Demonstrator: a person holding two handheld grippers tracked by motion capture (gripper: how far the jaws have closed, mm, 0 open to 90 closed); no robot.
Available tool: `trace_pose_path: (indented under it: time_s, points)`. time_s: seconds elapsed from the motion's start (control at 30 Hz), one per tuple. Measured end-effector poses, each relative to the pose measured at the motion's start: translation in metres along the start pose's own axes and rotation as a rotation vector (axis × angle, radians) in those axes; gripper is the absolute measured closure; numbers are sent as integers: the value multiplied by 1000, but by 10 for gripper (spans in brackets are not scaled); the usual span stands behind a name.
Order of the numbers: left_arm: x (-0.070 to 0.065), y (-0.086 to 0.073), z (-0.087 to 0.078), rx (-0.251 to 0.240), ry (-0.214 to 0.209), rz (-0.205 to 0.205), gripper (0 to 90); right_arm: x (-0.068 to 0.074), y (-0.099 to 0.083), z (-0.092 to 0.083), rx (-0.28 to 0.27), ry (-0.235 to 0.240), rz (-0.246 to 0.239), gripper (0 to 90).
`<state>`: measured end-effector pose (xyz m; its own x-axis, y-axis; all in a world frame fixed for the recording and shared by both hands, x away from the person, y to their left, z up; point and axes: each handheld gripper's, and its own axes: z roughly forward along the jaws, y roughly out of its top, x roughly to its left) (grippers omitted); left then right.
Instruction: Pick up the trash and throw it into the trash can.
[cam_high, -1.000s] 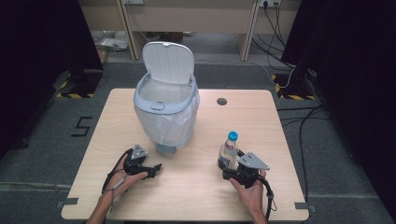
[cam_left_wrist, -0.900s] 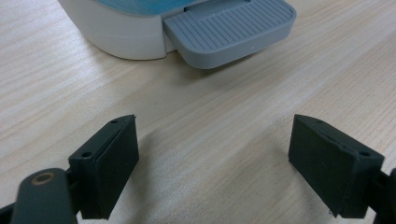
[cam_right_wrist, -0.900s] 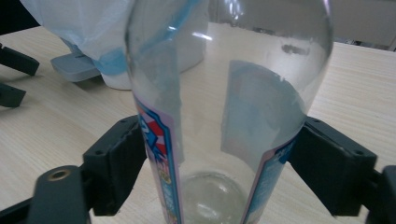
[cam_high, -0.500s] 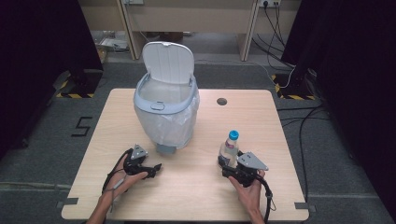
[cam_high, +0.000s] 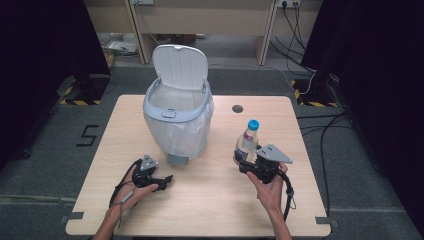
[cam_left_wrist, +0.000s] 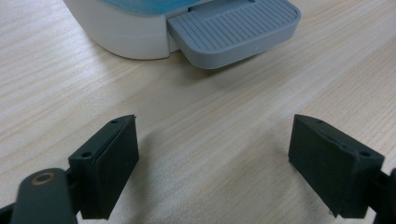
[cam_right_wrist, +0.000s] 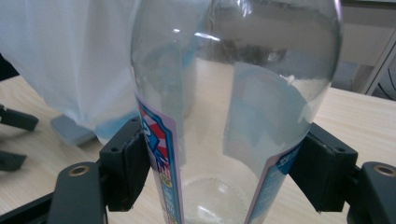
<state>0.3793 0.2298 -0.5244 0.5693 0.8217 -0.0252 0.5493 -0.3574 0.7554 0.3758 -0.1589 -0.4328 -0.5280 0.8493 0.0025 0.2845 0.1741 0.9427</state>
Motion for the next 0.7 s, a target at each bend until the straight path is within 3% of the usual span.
trace_pose_path:
  time_s: [0.27, 0.7]
  points:
    - [0, 0, 0, 2, 0, 2, 147, 4, 48, 9, -26, 5, -14, 278]
    - [0, 0, 0, 3, 6, 1, 143, 8, 96, 12, -35, 32, -43, 278]
